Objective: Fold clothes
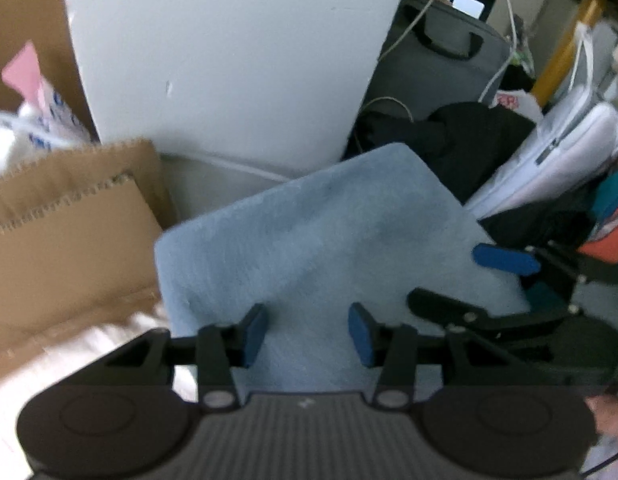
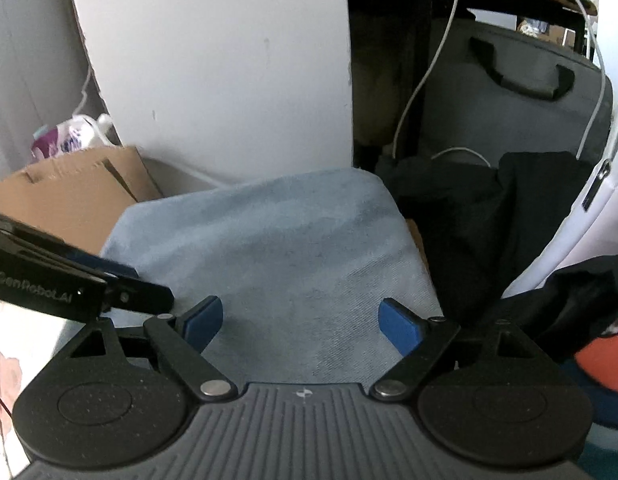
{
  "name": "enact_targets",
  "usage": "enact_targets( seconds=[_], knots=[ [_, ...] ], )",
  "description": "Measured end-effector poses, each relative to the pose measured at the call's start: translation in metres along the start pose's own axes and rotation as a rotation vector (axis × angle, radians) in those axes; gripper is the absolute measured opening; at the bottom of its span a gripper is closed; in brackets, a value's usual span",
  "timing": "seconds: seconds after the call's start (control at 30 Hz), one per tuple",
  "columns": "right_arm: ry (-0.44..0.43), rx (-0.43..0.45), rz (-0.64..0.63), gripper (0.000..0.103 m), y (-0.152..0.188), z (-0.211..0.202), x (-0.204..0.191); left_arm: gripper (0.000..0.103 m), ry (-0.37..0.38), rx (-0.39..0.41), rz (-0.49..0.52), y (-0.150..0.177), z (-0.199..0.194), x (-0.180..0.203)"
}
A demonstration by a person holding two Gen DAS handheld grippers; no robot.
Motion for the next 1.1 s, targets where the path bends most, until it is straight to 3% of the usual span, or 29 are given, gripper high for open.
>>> enact_targets(
  seconds=[0.23, 0.5, 0.6, 0.67, 0.7, 0.8, 0.9, 1.0, 1.1],
  knots=[
    [0.012, 0.017, -0.019, 0.089, -0.015, 0.017, -0.004, 0.058, -0.050, 0.014, 0.040, -0.008, 0.005, -0.006],
    [0.003, 0.006, -0.069, 0.090, -0.047, 0.051, -0.012, 0.059, -0.037, 0.050, 0.073, -0.005, -0.001, -0.011],
    [0.017, -0.011, -0.075, 0.093, -0.054, 0.062, -0.015, 0.051, -0.036, 0.054, 0.082, -0.001, -0.007, -0.005],
    [0.018, -0.016, -0.062, 0.093, -0.058, 0.064, -0.015, 0.030, -0.007, 0.075, 0.093, 0.003, -0.017, 0.000],
    [0.015, -0.011, -0.059, 0.092, -0.059, 0.059, -0.014, 0.027, 0.009, 0.085, 0.098, 0.005, -0.022, 0.002],
    [-0.005, 0.047, -0.054, 0.091, -0.061, 0.031, -0.006, 0.025, 0.067, 0.100, 0.123, 0.012, -0.037, 0.013],
    [-0.027, 0.048, -0.049, 0.091, -0.054, 0.008, 0.000, 0.025, 0.100, 0.092, 0.148, 0.021, -0.044, 0.022],
    [-0.042, 0.047, -0.088, 0.091, -0.037, -0.008, -0.003, 0.027, 0.080, 0.053, 0.175, 0.032, -0.033, 0.026],
    [-0.039, 0.024, -0.099, 0.091, -0.021, -0.011, -0.005, 0.027, 0.063, 0.062, 0.157, 0.042, -0.024, 0.022]
  ],
)
Point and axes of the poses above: each gripper's, at about its wrist camera, not at the fingertips, and z roughly the way its jaws point, x to its right, y to its underside, the point moved 2 cm from there along z, roughly the way its jaws point, and after that the axes turned 6 degrees about z, right-handed, at the moved point
